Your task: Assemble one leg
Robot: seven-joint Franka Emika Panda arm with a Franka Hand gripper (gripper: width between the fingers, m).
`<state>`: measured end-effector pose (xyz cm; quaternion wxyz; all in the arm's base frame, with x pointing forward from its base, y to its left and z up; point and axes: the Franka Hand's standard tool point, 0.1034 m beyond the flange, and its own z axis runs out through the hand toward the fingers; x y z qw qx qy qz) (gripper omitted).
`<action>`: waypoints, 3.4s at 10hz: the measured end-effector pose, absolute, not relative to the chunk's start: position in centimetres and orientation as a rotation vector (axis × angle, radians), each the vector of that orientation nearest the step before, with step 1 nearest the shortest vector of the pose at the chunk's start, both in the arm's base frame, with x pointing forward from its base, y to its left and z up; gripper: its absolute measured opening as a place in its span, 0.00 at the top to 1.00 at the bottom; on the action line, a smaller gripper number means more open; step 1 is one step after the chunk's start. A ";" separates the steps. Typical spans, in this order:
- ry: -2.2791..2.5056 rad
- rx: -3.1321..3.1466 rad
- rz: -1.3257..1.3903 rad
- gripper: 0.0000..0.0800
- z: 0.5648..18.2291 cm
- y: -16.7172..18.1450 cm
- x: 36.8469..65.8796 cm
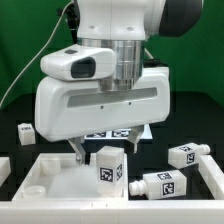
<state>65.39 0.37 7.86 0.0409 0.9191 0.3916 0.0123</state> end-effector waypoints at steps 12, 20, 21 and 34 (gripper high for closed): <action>0.944 2.937 0.009 0.64 7.7 0.2 64.9; -0.095 3.087 0.025 0.63 7.8 1.3 65.1; -0.061 3.088 0.028 0.40 8.0 1.5 65.2; 1.668 2.529 -0.013 0.19 8.1 0.4 65.7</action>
Offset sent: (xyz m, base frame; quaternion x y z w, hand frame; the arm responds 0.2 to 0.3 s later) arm -0.0030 0.0018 0.0053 -0.0026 0.0088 -0.1970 0.9804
